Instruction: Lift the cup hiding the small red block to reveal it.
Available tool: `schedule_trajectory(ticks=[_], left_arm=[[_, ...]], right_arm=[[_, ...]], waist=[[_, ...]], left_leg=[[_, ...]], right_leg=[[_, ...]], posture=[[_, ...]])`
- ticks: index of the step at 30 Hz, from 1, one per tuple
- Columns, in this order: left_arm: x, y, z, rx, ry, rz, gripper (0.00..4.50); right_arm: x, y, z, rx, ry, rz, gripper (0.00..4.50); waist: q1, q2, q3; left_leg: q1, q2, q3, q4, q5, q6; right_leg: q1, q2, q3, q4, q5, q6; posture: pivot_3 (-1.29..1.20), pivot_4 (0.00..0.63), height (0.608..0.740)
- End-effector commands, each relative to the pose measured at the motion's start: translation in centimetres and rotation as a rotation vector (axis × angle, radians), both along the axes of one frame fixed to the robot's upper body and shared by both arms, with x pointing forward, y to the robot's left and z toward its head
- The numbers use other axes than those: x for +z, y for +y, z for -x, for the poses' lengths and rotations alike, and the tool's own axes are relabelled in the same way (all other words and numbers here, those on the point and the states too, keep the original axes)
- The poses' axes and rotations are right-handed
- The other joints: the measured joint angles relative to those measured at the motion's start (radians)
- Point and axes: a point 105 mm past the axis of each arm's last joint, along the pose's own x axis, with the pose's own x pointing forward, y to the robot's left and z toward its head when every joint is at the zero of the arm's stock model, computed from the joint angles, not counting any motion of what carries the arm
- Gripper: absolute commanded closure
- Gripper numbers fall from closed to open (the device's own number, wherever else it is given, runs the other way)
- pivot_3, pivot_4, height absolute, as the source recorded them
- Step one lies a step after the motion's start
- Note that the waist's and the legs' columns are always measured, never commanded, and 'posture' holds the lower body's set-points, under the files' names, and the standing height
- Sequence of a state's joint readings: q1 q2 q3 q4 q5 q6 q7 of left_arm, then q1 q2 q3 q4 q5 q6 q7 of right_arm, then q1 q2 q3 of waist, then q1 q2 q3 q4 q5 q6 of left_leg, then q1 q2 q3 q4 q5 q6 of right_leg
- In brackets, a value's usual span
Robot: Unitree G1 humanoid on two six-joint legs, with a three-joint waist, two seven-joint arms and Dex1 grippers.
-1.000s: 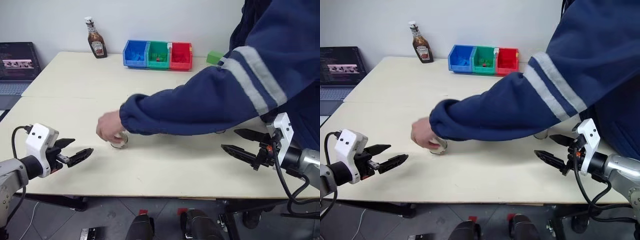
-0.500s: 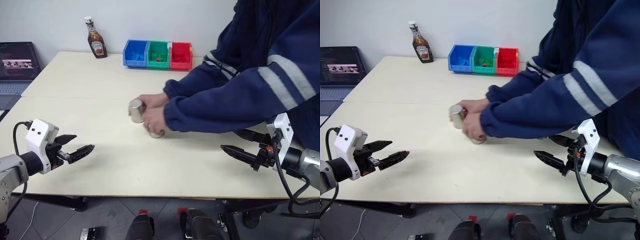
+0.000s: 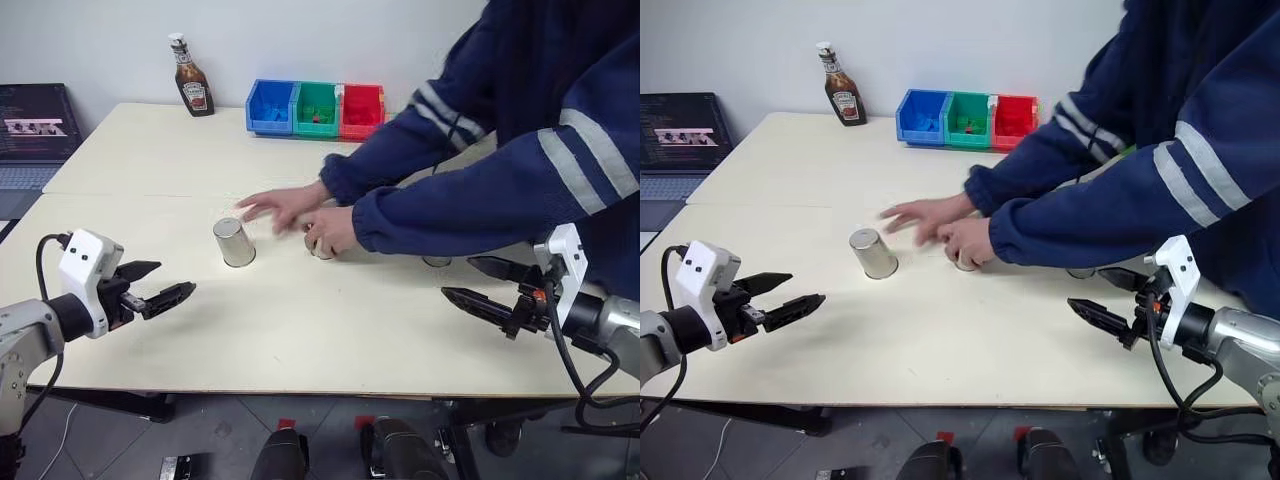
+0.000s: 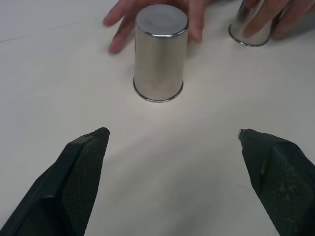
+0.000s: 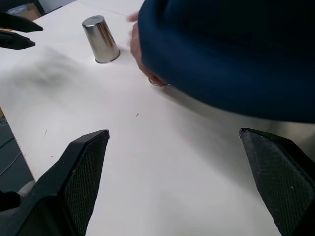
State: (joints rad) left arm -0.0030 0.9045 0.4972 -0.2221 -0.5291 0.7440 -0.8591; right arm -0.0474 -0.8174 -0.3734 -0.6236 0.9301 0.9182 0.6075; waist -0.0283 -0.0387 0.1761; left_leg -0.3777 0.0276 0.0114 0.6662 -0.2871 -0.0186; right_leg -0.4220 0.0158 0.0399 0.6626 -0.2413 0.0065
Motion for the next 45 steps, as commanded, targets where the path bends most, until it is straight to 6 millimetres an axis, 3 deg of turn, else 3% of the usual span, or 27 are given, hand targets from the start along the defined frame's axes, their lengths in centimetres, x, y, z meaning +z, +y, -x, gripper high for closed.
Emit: schedule_trajectory(ticks=[1, 6, 14, 18, 21, 26, 31, 40, 45], left_arm=[[0.9, -0.1, -0.4, -0.015, -0.046, -0.018, 0.02], [1.2, -1.0, -0.7, -0.043, -0.078, -0.002, 0.02], [1.3, -5.4, -0.9, -0.191, -0.106, 0.032, 0.02], [0.2, -9.7, -1.4, -0.304, -0.147, 0.010, 0.02], [0.6, -11.7, -3.3, -0.273, -0.262, 0.011, 0.02], [-0.6, -15.2, -6.9, -0.165, -0.366, 0.052, 0.02], [-1.6, -18.2, -8.7, -0.192, -0.365, 0.109, 0.02], [-2.7, -19.5, -12.1, -0.147, -0.368, 0.107, 0.02], [-2.8, -20.6, -12.7, -0.178, -0.356, 0.161, 0.02]], right_arm=[[1.1, 0.2, 0.3, 0.013, -0.053, -0.005, 0.00], [1.1, 0.4, 0.4, 0.019, -0.056, -0.007, 0.00], [0.8, 1.2, 0.6, 0.051, -0.069, 0.006, 0.00], [0.8, 1.9, 0.4, 0.063, -0.085, -0.010, 0.00], [1.0, 2.5, 0.4, 0.074, -0.096, -0.028, 0.00], [0.9, 3.2, 0.4, 0.081, -0.099, -0.039, 0.00], [1.1, 3.3, 0.4, 0.066, -0.108, -0.052, 0.00], [1.7, 3.7, 0.7, 0.037, -0.122, -0.063, 0.00], [1.8, 3.8, 0.9, 0.014, -0.120, -0.069, 0.00]], waist=[[0.000, 0.000, 0.000], [0.000, 0.000, 0.000], [0.000, 0.000, 0.000], [0.000, 0.000, 0.000], [0.003, 0.000, 0.000], [0.009, 0.000, -0.001], [0.004, 0.000, -0.001], [0.004, 0.000, -0.001], [0.005, 0.000, -0.001]], left_leg=[[0.000, 0.000, 0.000, 0.000, 0.000, 0.000], [0.000, 0.000, 0.000, 0.000, 0.000, 0.000], [0.000, 0.000, 0.000, 0.000, 0.000, 0.000], [0.000, 0.000, 0.000, 0.000, 0.000, 0.000], [-0.001, -0.001, 0.000, 0.002, 0.000, 0.000], [-0.002, -0.002, -0.001, 0.006, 0.000, 0.000], [-0.004, -0.002, -0.001, 0.009, 0.000, 0.000], [-0.005, -0.002, -0.001, 0.011, 0.000, 0.001], [-0.006, -0.003, -0.001, 0.011, 0.000, 0.001]], right_leg=[[0.000, 0.000, 0.000, 0.000, 0.000, 0.000], [0.000, 0.000, 0.000, 0.000, 0.000, 0.000], [0.000, 0.000, 0.000, 0.000, 0.000, 0.000], [0.001, 0.000, 0.000, 0.000, 0.000, 0.000], [0.001, 0.000, 0.000, 0.000, 0.001, 0.001], [0.002, 0.000, 0.001, 0.000, 0.002, 0.003], [0.001, 0.001, 0.001, 0.001, 0.003, 0.004], [0.002, 0.001, 0.001, 0.001, 0.004, 0.006], [0.002, 0.001, 0.001, 0.001, 0.004, 0.006]], posture=[[0.00, 0.150, 0.740], [0.00, 0.150, 0.740], [0.00, 0.150, 0.740], [0.00, 0.150, 0.740], [0.00, 0.150, 0.740], [0.00, 0.150, 0.740], [0.00, 0.150, 0.740], [0.00, 0.150, 0.740], [0.00, 0.150, 0.740]])
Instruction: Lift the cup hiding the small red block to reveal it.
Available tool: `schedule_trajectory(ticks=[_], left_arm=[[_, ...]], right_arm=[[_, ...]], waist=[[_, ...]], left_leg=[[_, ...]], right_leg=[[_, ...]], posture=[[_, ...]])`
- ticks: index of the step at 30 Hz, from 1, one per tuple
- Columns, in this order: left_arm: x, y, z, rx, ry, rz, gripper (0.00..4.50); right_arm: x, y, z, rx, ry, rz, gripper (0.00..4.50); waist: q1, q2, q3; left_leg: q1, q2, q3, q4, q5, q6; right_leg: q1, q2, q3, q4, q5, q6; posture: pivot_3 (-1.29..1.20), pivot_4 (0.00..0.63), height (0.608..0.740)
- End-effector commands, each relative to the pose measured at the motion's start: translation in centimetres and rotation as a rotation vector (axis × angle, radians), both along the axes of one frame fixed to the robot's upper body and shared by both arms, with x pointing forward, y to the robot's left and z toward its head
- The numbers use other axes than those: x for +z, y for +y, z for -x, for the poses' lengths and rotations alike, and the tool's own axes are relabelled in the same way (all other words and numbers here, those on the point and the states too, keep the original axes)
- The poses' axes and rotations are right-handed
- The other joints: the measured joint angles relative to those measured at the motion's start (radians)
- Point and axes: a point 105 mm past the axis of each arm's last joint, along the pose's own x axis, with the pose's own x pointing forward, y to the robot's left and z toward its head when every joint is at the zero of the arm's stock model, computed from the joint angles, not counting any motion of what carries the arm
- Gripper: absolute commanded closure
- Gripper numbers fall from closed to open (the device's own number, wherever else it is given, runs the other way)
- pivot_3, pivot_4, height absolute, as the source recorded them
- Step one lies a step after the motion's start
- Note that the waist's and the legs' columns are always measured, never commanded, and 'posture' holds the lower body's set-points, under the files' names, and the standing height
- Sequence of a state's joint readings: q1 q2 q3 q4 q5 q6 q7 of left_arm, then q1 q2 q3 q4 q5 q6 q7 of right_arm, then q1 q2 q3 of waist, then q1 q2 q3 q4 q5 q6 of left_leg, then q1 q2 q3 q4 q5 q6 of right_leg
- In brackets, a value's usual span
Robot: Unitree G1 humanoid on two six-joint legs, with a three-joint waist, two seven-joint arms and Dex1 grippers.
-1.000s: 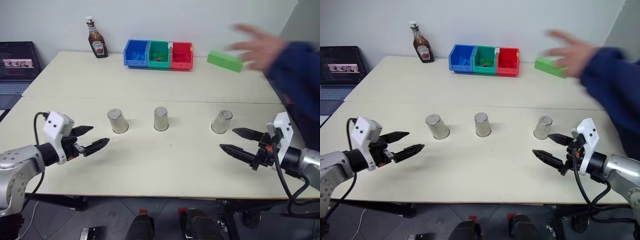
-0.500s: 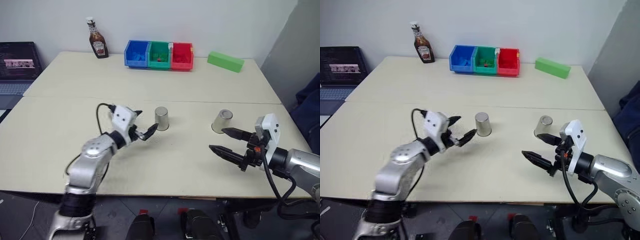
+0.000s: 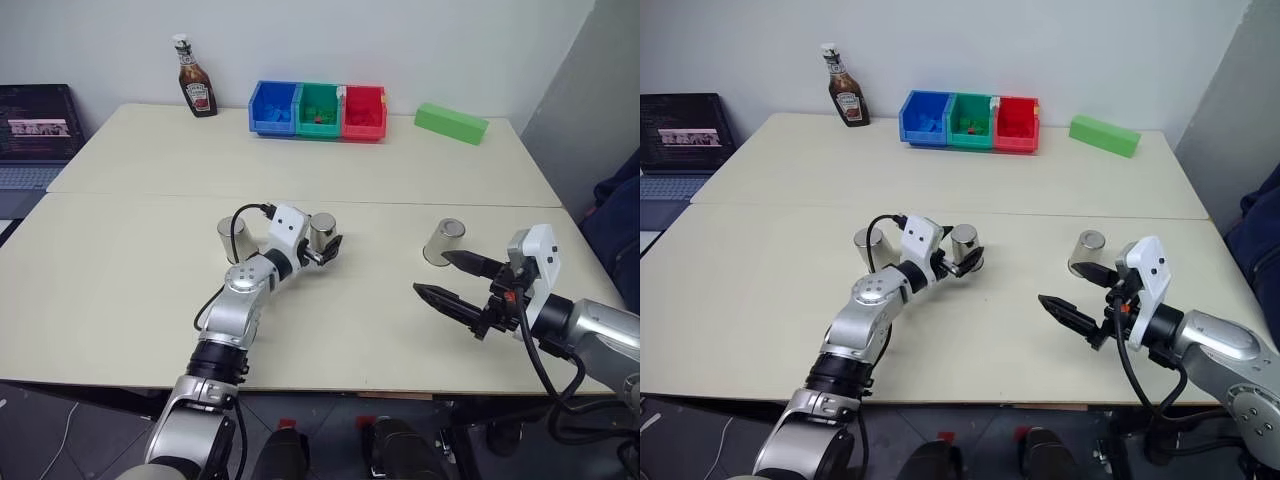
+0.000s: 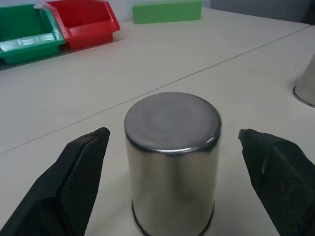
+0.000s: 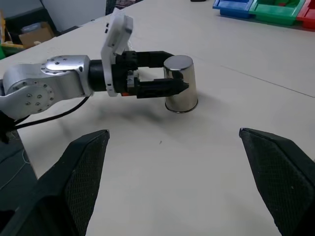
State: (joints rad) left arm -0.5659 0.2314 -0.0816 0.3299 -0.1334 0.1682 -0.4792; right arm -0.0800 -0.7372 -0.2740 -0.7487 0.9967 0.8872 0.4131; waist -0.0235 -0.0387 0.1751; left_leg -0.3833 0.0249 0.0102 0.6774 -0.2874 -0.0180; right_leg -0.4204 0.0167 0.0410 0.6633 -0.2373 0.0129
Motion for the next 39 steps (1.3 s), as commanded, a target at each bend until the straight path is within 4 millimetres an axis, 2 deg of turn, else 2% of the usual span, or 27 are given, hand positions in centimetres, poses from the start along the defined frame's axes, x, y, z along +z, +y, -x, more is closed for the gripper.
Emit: schedule_trajectory(ticks=[1, 6, 11, 12, 14, 16, 20, 23, 25, 29, 34, 39], left_arm=[[1.2, -1.0, -0.3, -0.043, -0.040, 0.036, 0.02], [1.6, -1.3, -0.3, -0.061, -0.047, 0.053, 0.83], [2.0, -0.5, -0.5, -0.025, -0.070, 0.037, 1.77], [2.6, -0.3, -0.5, -0.020, -0.085, 0.041, 1.84], [5.2, 0.2, -0.1, -0.013, -0.138, 0.057, 1.85], [6.7, 0.4, 0.4, -0.013, -0.161, 0.063, 1.85], [7.9, 0.3, 1.9, -0.033, -0.139, 0.090, 1.85], [6.0, 0.9, 3.8, -0.012, -0.059, 0.086, 1.85], [5.0, 1.5, 4.3, 0.025, -0.032, 0.072, 1.85], [3.3, 2.8, 4.5, 0.108, 0.004, 0.053, 1.85], [2.2, 2.8, 4.4, 0.131, 0.007, 0.063, 1.85], [1.1, 3.7, 3.7, 0.182, 0.016, 0.068, 1.85]], right_arm=[[1.0, 0.1, 0.4, -0.012, -0.041, -0.010, 0.00], [1.1, -0.2, 0.3, -0.033, -0.039, -0.020, 0.00], [1.1, -0.5, 0.2, -0.054, -0.038, -0.026, 0.00], [1.0, -0.6, 0.3, -0.054, -0.037, -0.026, 0.00], [1.0, -0.6, 0.3, -0.053, -0.035, -0.027, 0.00], [0.9, -0.7, 0.3, -0.052, -0.034, -0.028, 0.00], [0.8, -0.7, 0.2, -0.047, -0.030, -0.032, 0.00], [0.6, -0.6, 0.1, -0.041, -0.026, -0.037, 0.00], [0.5, -0.6, 0.2, -0.039, -0.025, -0.037, 0.00], [0.4, -0.6, 0.2, -0.039, -0.022, -0.038, 0.00], [0.3, -0.5, 0.3, -0.034, -0.019, -0.035, 0.00], [0.5, -0.7, 0.1, -0.033, -0.022, -0.027, 0.00]], waist=[[0.000, 0.000, 0.000], [-0.001, 0.000, 0.000], [-0.001, 0.000, 0.000], [-0.001, 0.000, 0.000], [-0.002, 0.000, 0.000], [-0.003, 0.000, 0.000], [-0.003, 0.000, 0.000], [-0.005, 0.000, 0.000], [-0.006, 0.000, 0.000], [-0.004, 0.000, 0.000], [-0.002, 0.000, 0.000], [-0.001, 0.000, 0.000]], left_leg=[[0.000, 0.000, 0.000, 0.000, 0.000, 0.000], [0.000, 0.000, 0.000, 0.000, 0.000, 0.000], [0.000, 0.000, 0.000, 0.000, 0.000, 0.000], [0.000, 0.000, 0.000, 0.000, 0.000, 0.000], [0.000, 0.000, 0.000, 0.000, 0.000, 0.000], [-0.001, 0.001, -0.001, 0.000, 0.000, 0.000], [-0.001, 0.001, -0.001, 0.000, 0.000, 0.000], [0.000, 0.000, 0.000, 0.000, 0.000, 0.000], [0.000, 0.001, 0.001, 0.000, 0.000, 0.000], [0.001, 0.001, -0.001, 0.000, 0.000, 0.000], [0.001, 0.001, 0.000, 0.001, 0.000, 0.000], [0.000, 0.000, 0.000, 0.000, 0.000, 0.000]], right_leg=[[0.000, 0.000, 0.000, 0.000, 0.000, 0.000], [0.000, 0.000, 0.000, 0.000, 0.000, 0.000], [0.000, 0.000, 0.000, 0.000, 0.000, 0.000], [0.000, 0.000, 0.000, 0.000, 0.000, 0.000], [0.000, 0.000, 0.000, 0.000, 0.000, 0.000], [-0.001, 0.000, 0.000, 0.000, 0.000, 0.000], [0.000, 0.000, 0.000, 0.000, 0.000, 0.000], [0.000, 0.000, 0.000, 0.000, 0.000, 0.000], [0.000, -0.001, 0.001, 0.000, 0.000, 0.000], [0.000, 0.000, -0.001, 0.001, 0.000, 0.000], [0.001, 0.000, 0.000, 0.000, 0.000, 0.001], [0.000, 0.000, 0.000, -0.001, 0.000, 0.001]], posture=[[0.00, 0.150, 0.740], [0.00, 0.150, 0.740], [0.00, 0.150, 0.740], [0.00, 0.150, 0.740], [0.00, 0.150, 0.740], [0.00, 0.150, 0.740], [0.00, 0.150, 0.740], [0.00, 0.150, 0.740], [0.00, 0.150, 0.740], [0.00, 0.150, 0.740], [0.00, 0.150, 0.740], [0.00, 0.150, 0.740]])
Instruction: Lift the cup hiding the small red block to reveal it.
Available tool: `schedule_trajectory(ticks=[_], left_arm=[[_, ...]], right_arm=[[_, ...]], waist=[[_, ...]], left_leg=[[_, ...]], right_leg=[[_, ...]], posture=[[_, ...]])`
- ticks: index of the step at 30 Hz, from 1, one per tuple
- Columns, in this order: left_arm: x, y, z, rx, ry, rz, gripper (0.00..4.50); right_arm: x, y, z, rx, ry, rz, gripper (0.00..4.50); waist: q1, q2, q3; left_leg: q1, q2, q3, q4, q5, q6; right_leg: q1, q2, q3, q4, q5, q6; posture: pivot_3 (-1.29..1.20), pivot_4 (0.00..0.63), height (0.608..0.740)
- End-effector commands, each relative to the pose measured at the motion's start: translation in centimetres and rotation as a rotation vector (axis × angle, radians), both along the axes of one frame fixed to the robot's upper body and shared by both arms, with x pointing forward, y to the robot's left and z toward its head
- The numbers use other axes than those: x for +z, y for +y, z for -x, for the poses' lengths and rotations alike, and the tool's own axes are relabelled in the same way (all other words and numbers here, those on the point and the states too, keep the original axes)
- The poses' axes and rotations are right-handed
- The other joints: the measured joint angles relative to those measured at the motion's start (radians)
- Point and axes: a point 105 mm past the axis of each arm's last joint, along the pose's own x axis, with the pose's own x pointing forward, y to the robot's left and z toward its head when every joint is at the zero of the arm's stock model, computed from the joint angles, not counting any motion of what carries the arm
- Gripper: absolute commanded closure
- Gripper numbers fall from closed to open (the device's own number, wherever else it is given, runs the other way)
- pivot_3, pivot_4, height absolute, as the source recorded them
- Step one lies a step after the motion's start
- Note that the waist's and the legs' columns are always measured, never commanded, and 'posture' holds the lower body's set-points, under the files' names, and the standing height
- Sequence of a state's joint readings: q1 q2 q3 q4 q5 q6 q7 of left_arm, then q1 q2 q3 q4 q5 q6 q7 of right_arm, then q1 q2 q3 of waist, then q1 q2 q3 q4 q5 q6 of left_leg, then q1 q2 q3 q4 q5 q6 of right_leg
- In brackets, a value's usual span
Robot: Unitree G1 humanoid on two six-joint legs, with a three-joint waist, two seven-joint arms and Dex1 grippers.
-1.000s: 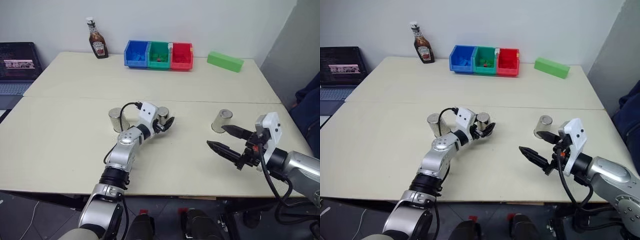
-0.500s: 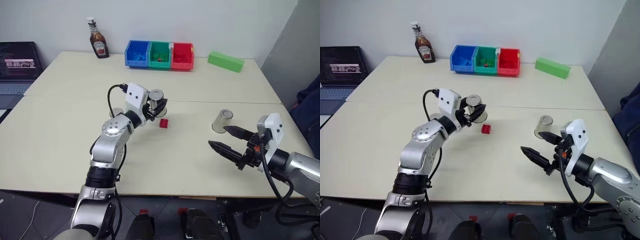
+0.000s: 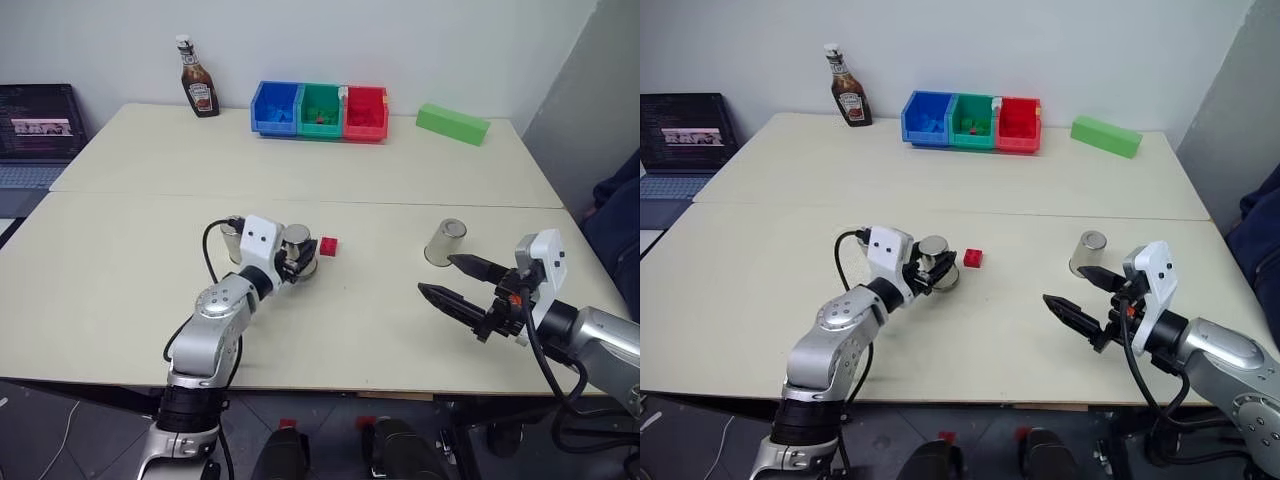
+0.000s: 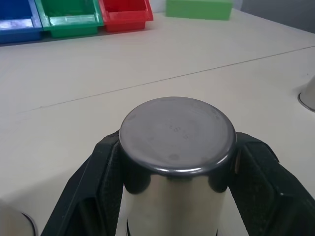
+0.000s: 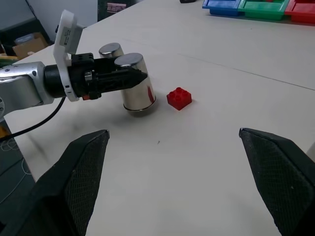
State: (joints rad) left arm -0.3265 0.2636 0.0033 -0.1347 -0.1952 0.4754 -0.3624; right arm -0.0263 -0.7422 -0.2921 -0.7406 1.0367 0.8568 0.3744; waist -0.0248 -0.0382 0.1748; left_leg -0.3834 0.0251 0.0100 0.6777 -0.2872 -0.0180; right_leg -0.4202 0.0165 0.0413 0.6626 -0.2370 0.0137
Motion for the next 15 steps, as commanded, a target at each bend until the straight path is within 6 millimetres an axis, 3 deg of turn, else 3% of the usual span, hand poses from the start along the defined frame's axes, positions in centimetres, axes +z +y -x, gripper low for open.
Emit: schedule_trajectory(ticks=[1, 6, 7, 12, 15], left_arm=[[0.2, 0.3, -0.4, 0.028, -0.039, 0.005, 1.85], [-0.7, 0.3, -0.6, 0.030, -0.025, 0.033, 1.85], [-0.7, 0.2, -0.5, 0.029, -0.023, 0.036, 1.16], [-0.5, 0.1, -0.3, 0.000, -0.024, 0.047, 0.13], [0.5, 0.5, 0.1, -0.011, -0.033, 0.035, 0.06]], right_arm=[[1.0, -0.1, 0.0, 0.011, -0.051, 0.009, 0.00], [1.0, -0.1, 0.1, 0.012, -0.051, 0.013, 0.00], [1.0, -0.1, 0.1, 0.012, -0.050, 0.013, 0.00], [1.0, 0.1, 0.1, 0.014, -0.050, 0.012, 0.00], [1.0, 0.1, 0.1, 0.012, -0.046, 0.013, 0.00]], waist=[[0.001, 0.000, 0.000], [0.001, 0.000, 0.000], [0.001, 0.000, 0.000], [0.000, 0.000, 0.000], [0.000, 0.000, 0.000]], left_leg=[[0.000, 0.000, 0.000, 0.000, 0.000, 0.000], [0.000, 0.000, 0.000, 0.000, 0.000, 0.000], [0.001, 0.000, 0.000, 0.000, 0.000, 0.000], [0.000, 0.000, 0.000, 0.000, 0.000, 0.000], [0.000, 0.000, 0.000, 0.000, 0.000, 0.000]], right_leg=[[0.000, 0.000, 0.000, 0.000, 0.000, 0.000], [0.000, 0.000, 0.000, 0.000, 0.000, 0.000], [0.000, 0.000, 0.000, 0.000, 0.000, 0.000], [0.000, 0.000, 0.000, 0.000, 0.000, 0.000], [0.000, 0.000, 0.000, 0.000, 0.000, 0.000]], posture=[[0.00, 0.150, 0.740], [0.00, 0.150, 0.740], [0.00, 0.150, 0.740], [0.00, 0.150, 0.740], [0.00, 0.150, 0.740]])
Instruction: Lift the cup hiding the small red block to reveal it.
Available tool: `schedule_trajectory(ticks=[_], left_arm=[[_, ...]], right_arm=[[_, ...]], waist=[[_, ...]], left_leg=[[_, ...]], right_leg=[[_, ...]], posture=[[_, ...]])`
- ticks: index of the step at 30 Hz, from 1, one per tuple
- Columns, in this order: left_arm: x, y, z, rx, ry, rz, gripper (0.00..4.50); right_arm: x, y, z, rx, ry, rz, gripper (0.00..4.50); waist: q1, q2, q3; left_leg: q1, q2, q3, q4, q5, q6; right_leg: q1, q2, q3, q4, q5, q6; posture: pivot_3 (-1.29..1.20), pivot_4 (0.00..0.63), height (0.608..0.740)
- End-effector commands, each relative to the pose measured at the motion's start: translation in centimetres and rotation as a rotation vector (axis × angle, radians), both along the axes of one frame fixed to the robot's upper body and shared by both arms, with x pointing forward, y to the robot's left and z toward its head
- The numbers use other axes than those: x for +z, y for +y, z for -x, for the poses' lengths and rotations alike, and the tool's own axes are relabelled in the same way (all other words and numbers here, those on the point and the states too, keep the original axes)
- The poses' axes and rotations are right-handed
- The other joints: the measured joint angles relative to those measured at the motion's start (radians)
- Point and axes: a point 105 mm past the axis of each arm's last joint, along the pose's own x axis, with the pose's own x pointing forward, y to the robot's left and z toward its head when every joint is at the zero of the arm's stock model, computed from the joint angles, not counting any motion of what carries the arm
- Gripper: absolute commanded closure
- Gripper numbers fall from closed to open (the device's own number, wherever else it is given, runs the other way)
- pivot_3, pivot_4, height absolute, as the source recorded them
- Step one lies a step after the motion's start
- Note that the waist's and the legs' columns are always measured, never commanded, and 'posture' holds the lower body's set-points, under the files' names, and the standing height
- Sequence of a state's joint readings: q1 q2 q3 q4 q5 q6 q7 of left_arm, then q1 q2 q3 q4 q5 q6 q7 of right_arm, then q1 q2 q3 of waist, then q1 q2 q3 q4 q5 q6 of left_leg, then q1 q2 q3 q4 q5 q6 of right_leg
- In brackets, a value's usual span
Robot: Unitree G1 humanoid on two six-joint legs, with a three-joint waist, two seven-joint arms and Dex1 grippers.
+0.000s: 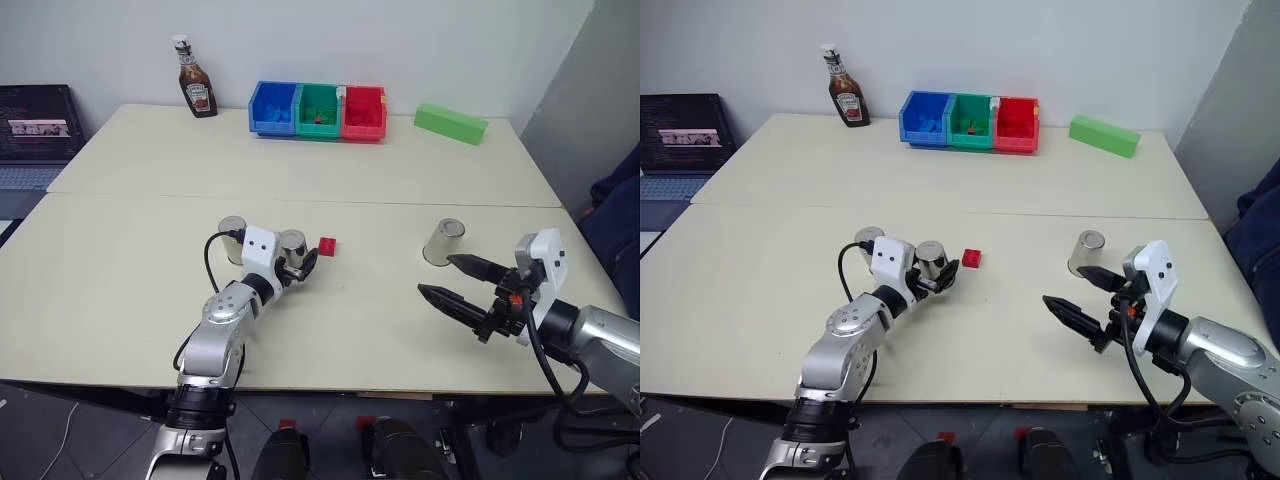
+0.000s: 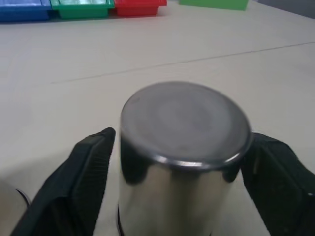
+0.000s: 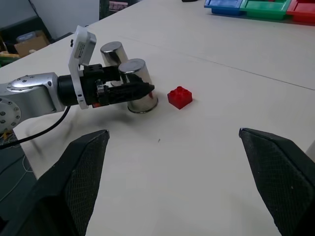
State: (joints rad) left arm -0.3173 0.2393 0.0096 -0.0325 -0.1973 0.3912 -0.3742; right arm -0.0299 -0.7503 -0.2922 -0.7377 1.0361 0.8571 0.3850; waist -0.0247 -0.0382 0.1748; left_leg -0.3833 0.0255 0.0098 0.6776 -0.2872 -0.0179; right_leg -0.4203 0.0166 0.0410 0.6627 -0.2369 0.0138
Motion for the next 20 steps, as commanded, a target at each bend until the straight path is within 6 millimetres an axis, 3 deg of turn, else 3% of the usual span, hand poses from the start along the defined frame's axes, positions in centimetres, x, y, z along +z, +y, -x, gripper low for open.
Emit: schedule_trajectory(ticks=[1, 12, 16, 20], left_arm=[[2.7, 0.5, 0.7, -0.020, -0.061, -0.002, 0.06], [5.2, 3.6, 4.3, -0.060, 0.094, -0.156, 0.06], [7.9, 4.3, 5.6, -0.181, 0.128, -0.148, 0.06], [9.0, 5.3, 6.0, -0.203, 0.140, -0.185, 0.06]], right_arm=[[0.9, 0.0, 0.1, 0.003, -0.044, 0.006, 0.00], [0.2, -0.3, -0.2, -0.004, -0.027, 0.006, 0.00], [0.3, -0.1, -0.3, 0.029, -0.021, 0.007, 0.00], [0.5, -0.1, -0.8, 0.036, -0.026, 0.008, 0.00]], waist=[[-0.001, 0.000, 0.000], [-0.004, 0.000, 0.000], [-0.004, -0.001, 0.001], [-0.004, 0.000, 0.001]], left_leg=[[0.000, 0.000, 0.000, 0.000, 0.000, 0.000], [0.001, 0.001, 0.000, 0.000, 0.000, 0.000], [0.001, 0.001, 0.000, 0.000, 0.000, 0.000], [0.001, 0.001, 0.000, -0.001, 0.000, 0.000]], right_leg=[[0.000, 0.000, 0.000, 0.000, 0.000, 0.000], [0.000, 0.000, 0.000, 0.000, 0.000, 0.000], [-0.001, 0.000, 0.000, 0.000, 0.000, 0.000], [-0.001, 0.000, -0.001, 0.000, 0.000, -0.001]], posture=[[0.00, 0.150, 0.740], [0.00, 0.150, 0.740], [0.00, 0.150, 0.740], [0.00, 0.150, 0.740]])
